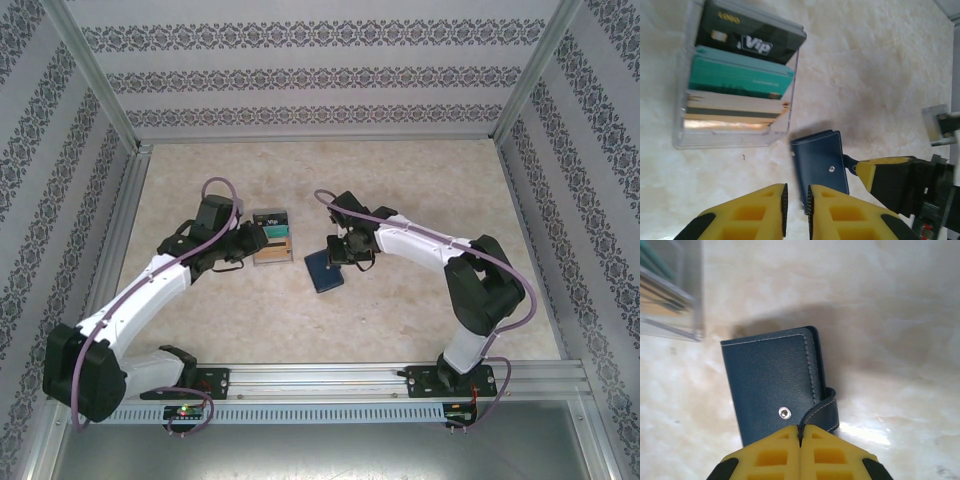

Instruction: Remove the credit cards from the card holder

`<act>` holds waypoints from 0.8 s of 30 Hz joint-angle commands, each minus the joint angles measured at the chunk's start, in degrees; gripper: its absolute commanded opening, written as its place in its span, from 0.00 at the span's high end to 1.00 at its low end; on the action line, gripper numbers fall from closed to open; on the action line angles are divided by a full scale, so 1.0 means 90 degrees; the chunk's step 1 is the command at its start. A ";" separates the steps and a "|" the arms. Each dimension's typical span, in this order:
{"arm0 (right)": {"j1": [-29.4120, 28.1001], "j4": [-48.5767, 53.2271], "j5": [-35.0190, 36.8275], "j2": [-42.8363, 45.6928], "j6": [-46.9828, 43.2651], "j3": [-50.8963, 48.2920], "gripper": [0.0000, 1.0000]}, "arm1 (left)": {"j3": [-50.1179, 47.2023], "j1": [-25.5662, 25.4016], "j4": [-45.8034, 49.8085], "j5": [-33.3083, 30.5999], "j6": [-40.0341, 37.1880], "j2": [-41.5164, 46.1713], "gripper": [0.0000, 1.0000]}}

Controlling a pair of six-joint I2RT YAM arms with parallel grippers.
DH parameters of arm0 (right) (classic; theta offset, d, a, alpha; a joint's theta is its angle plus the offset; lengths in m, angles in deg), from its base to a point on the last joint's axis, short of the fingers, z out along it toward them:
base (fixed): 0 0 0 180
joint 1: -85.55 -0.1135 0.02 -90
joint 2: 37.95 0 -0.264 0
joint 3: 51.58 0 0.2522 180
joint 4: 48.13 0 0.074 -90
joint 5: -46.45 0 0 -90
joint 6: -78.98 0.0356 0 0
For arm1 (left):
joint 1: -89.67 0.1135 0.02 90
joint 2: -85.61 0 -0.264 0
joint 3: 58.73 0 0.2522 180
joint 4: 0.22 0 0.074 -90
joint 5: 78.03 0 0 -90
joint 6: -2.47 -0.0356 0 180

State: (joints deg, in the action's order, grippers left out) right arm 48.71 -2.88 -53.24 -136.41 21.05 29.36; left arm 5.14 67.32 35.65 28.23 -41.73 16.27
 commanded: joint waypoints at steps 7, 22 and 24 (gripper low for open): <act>0.0463 -0.1089 -0.1574 0.1201 0.0713 -0.0488 1.00 | 0.0459 -0.0370 -0.0266 -0.0132 0.0233 -0.0484 0.67; 0.1046 -0.1357 -0.1620 0.1952 0.0782 -0.1404 1.00 | 0.0676 -0.0415 -0.0191 -0.0018 0.0079 -0.0747 0.42; 0.1211 -0.1147 -0.1385 0.1984 0.0655 -0.1510 1.00 | 0.0667 -0.0438 -0.0191 -0.0004 0.0075 -0.0786 0.43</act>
State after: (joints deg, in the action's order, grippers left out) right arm 58.29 -14.97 -68.59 -120.41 28.00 16.90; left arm 9.84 64.50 34.86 27.88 -40.36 9.56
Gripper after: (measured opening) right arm 0.063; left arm 0.576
